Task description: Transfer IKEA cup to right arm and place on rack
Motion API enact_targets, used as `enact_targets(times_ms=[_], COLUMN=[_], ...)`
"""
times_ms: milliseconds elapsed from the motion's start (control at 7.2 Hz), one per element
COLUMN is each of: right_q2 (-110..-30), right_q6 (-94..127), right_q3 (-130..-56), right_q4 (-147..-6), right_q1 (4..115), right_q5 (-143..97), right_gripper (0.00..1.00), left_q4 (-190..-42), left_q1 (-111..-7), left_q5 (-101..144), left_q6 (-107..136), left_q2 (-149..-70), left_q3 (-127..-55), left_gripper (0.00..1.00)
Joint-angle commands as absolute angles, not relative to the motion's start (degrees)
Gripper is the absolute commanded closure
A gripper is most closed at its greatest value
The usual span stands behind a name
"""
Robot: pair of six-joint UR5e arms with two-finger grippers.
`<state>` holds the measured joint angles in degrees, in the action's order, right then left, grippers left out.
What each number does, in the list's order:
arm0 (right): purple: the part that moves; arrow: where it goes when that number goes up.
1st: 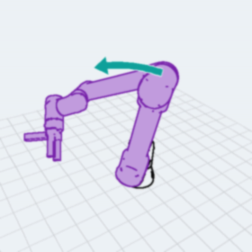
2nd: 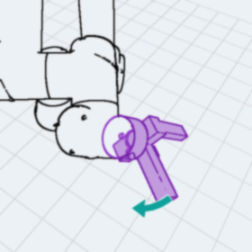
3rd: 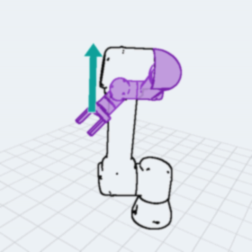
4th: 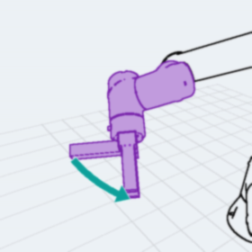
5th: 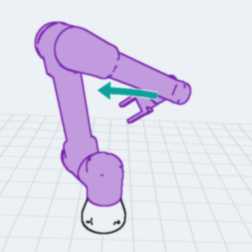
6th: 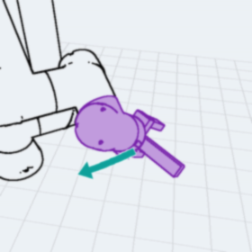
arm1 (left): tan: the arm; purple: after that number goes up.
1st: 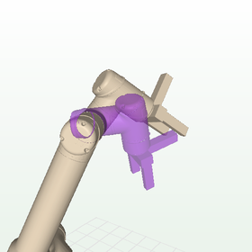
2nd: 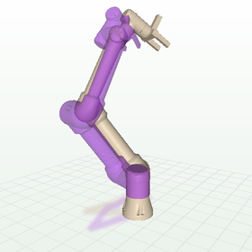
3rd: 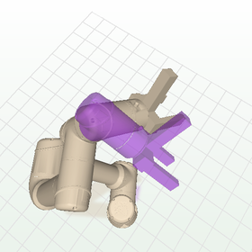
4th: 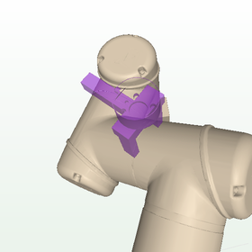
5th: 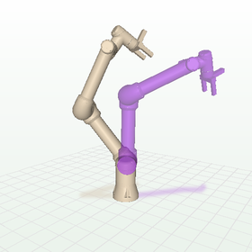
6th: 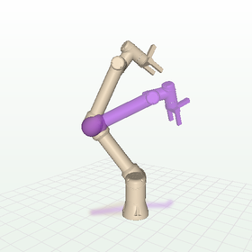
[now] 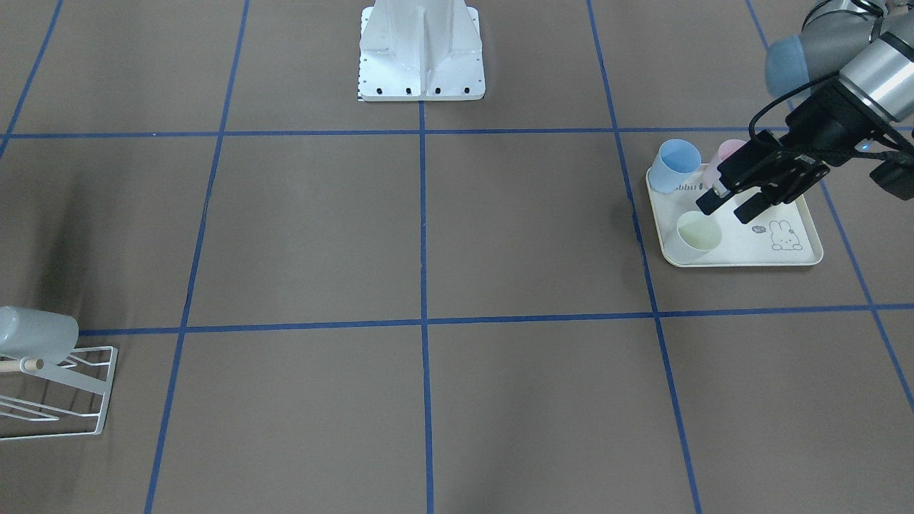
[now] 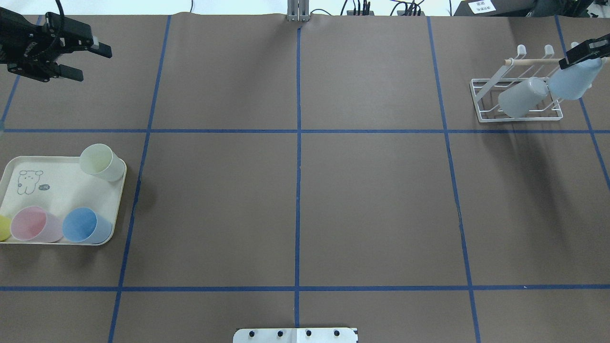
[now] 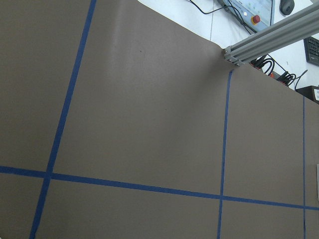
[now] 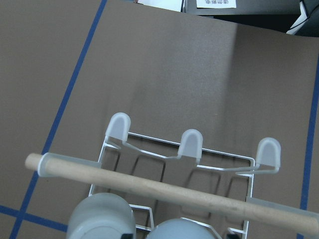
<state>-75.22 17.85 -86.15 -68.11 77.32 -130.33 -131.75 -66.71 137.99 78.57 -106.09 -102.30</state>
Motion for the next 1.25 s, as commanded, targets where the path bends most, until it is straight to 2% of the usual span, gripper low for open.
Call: enact_targets(times_ms=[0,139,416,694,1110], right_q2=[-75.2,-75.2,-75.2,-75.1,-75.1], right_q6=[17.8,17.8,17.8,17.8,17.8], right_q3=[-86.0,-86.0,-85.3,-85.3,-85.2], right_q4=[-68.1,-68.1,-68.1,-68.0,-68.0], right_q1=[77.0,76.8,75.9,75.2,74.0], right_q5=[-130.3,-130.3,-129.4,-129.2,-128.8], right_gripper=[0.76,0.75,0.57,0.44,0.02], left_q4=[-131.7,-131.7,-131.7,-131.7,-131.7], left_q1=[-66.7,-66.7,-66.7,-66.7,-66.8], left_q5=[138.0,138.0,137.8,137.8,137.7], left_q6=[78.6,78.6,78.6,78.6,76.7], left_q2=[-106.1,-106.1,-105.6,-105.6,-105.2], left_q3=[-102.3,-102.4,-102.3,-102.3,-101.6], left_gripper=[0.0,0.0,0.0,0.0,0.0])
